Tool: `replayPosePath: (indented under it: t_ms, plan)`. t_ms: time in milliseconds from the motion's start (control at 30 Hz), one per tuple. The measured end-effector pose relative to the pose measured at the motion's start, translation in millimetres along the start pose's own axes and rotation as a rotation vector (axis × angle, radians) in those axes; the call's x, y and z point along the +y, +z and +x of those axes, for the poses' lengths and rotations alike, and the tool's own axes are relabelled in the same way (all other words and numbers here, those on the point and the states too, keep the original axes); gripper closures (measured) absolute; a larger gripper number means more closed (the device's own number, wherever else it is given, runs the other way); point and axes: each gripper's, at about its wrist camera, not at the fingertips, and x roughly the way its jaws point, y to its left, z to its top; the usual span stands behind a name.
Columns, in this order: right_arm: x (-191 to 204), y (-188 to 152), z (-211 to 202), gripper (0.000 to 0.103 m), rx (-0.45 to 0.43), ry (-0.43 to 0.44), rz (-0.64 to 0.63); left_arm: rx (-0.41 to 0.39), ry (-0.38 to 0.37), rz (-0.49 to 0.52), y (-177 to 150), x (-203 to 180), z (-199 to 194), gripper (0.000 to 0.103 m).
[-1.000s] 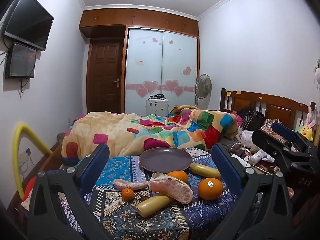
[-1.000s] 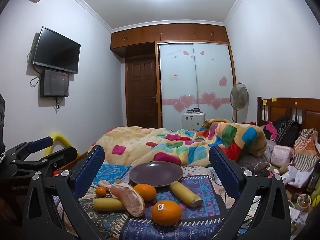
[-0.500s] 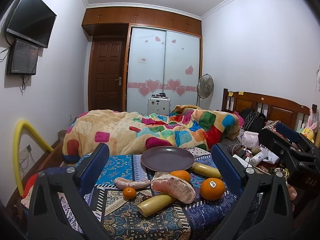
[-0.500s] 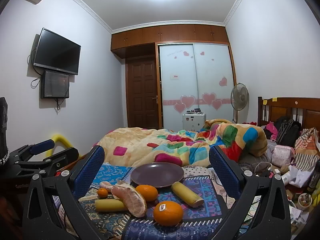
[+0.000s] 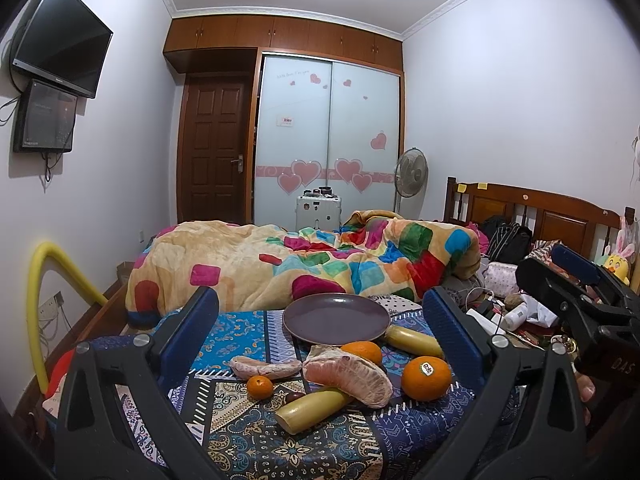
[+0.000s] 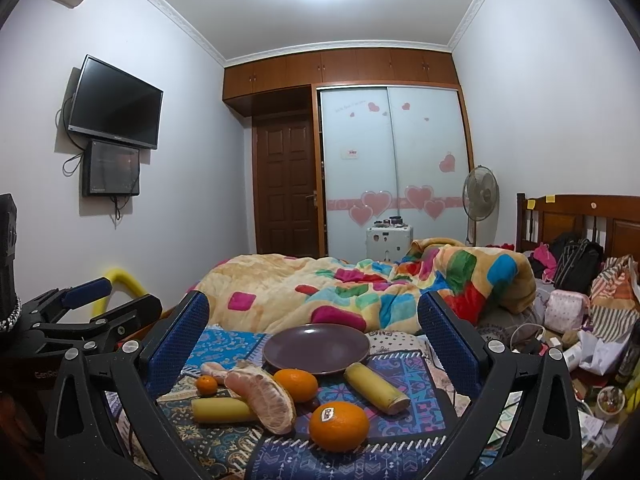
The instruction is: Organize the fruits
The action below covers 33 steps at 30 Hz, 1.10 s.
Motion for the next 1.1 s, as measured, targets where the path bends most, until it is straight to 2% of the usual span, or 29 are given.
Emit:
replayPosePath:
  t_ms: [1100]
  plan:
    - [6.0,0.1,-1.2,0.000,-0.004,0.006,0.005,-0.009,0.010,0.004,1.0,0.5,0.3,0.000]
